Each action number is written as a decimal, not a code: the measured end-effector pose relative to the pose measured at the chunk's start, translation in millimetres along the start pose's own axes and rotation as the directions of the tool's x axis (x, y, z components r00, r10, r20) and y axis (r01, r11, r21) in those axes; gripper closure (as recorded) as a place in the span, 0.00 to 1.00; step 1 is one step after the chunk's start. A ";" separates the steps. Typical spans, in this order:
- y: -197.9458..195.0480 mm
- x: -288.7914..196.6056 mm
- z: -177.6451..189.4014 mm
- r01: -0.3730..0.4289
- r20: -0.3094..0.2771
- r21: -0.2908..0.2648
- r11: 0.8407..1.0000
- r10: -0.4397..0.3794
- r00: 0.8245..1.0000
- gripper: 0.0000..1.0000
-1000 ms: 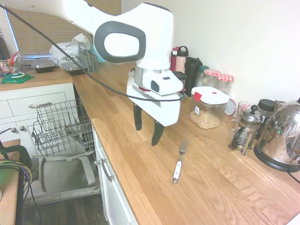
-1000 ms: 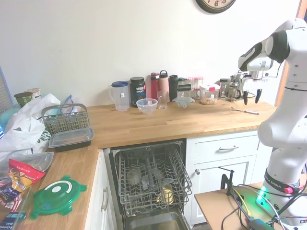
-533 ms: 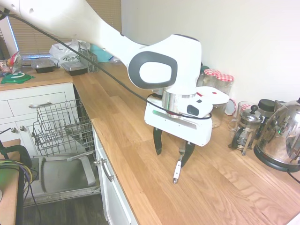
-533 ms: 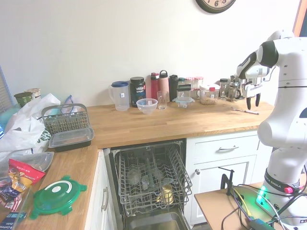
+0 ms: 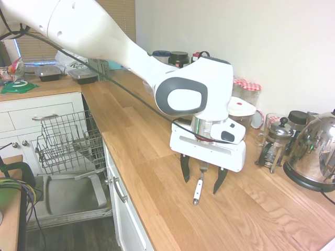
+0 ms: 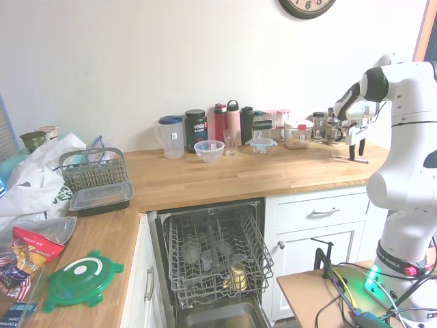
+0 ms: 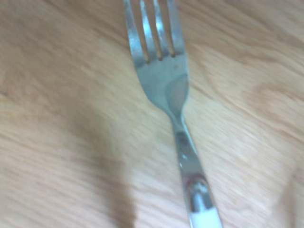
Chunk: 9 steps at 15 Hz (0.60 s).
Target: Put the fork in the dishwasher
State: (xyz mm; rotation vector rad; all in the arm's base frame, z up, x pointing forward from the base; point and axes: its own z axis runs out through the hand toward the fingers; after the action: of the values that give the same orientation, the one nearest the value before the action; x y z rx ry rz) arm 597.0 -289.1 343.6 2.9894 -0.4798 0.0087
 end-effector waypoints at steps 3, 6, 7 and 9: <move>0.6 1.7 2.0 0.004 -0.010 -0.001 1.000 -0.004 1.000 1.00; -1.7 2.0 2.1 0.008 -0.011 0.001 1.000 -0.008 1.000 1.00; -2.8 2.1 2.4 0.010 -0.010 0.002 1.000 -0.010 1.000 1.00; -3.9 2.2 2.8 0.011 -0.009 0.002 1.000 -0.011 1.000 1.00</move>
State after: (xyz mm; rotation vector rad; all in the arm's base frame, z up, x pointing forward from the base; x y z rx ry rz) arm 600.3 -286.4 340.4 2.9931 -0.4623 0.0218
